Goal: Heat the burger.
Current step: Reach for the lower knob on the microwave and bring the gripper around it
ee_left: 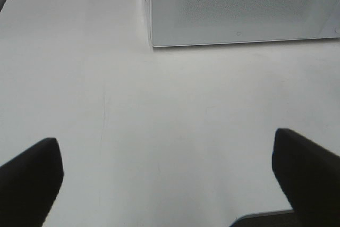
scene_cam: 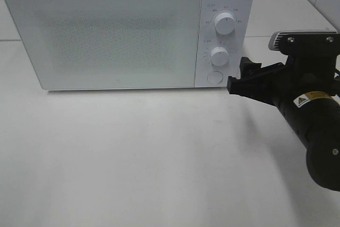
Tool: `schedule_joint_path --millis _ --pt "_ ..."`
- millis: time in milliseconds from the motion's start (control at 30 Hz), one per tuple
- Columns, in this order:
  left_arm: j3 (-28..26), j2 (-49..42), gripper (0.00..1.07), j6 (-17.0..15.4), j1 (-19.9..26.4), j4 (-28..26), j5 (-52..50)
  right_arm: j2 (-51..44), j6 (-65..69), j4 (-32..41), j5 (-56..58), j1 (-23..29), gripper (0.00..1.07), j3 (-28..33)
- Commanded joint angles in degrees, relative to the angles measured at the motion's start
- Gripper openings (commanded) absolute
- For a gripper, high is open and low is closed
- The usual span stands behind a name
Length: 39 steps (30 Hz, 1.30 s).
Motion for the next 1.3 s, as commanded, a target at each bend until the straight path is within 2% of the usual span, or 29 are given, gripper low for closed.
schedule_joint_path --millis 33,333,600,1300 --pt "0.0 -1.4 1.01 -0.3 0.3 -0.2 -0.8 1.0 -2.1 2.6 -11.1 1.7 0.75 -2.1" --pt "0.0 -1.4 1.01 -0.3 0.3 -0.2 -0.8 5.5 -6.6 7.9 -11.1 4.9 0.75 -8.0" --pt "0.0 -1.4 1.01 -0.3 0.3 -0.2 -0.8 10.1 -5.1 7.7 -11.1 4.9 0.75 -12.5" --pt "0.0 -1.4 1.01 -0.3 0.3 -0.2 -0.8 20.2 -1.2 -0.3 -7.4 -2.3 0.75 -22.5"
